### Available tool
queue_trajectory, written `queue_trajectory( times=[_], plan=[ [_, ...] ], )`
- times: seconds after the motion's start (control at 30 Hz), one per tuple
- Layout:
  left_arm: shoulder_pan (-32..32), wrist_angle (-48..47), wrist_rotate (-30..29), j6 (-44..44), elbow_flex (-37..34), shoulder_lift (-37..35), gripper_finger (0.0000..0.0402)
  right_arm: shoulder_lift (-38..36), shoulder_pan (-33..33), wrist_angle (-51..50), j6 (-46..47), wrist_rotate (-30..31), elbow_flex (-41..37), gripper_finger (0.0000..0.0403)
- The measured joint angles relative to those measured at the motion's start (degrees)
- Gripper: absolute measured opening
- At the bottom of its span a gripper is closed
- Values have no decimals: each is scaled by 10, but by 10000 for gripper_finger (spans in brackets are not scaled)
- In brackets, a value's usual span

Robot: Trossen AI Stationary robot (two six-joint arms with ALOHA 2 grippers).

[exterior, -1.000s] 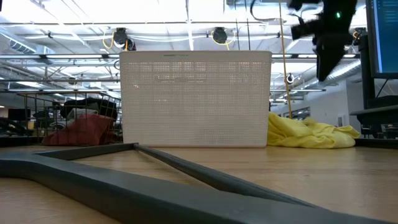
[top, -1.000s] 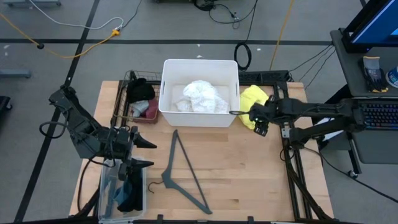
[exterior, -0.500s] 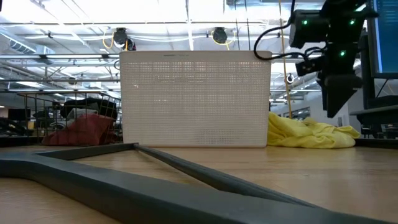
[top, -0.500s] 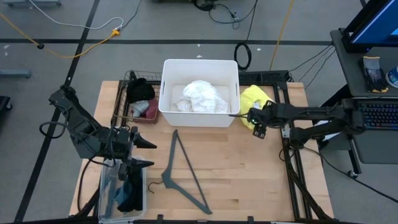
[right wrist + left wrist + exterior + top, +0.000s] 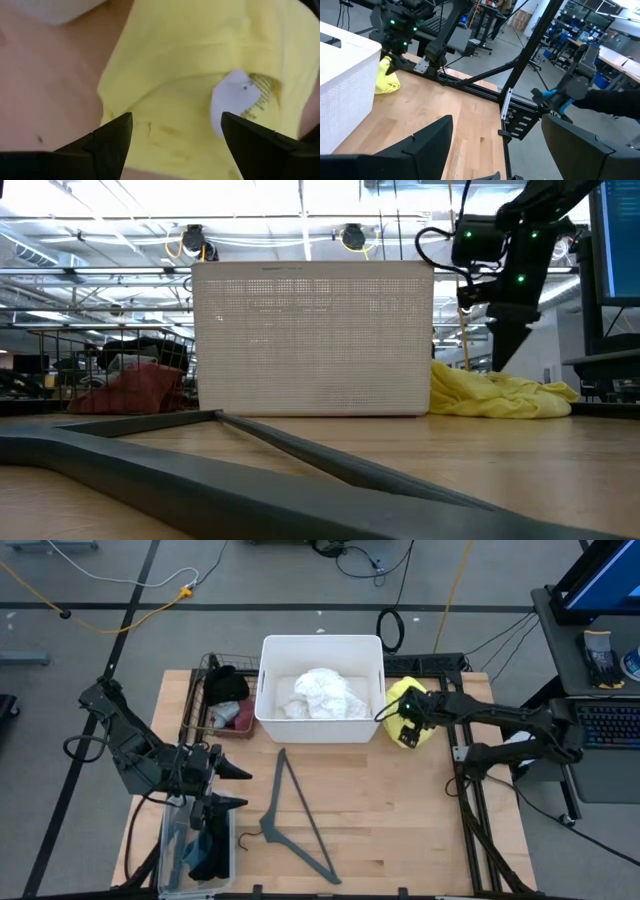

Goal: Pick & Place Cloths
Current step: Put the yellow shirt into the white bin

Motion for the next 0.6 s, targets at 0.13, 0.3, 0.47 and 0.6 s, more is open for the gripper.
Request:
queue_trajectory(
  times=[0.13,0.3,0.47,0.6],
  plan=[
    [0,1,0,-8,0,0,310,17,-36,33,2,-24,0,299],
    [0,1,0,-9,0,0,310,54,-64,75,5,-42,0,299],
    [0,1,0,-10,0,0,310,110,-77,84,5,-41,0,299],
    [0,0,0,-12,0,0,310,155,-77,97,18,-39,-6,299]
  ],
)
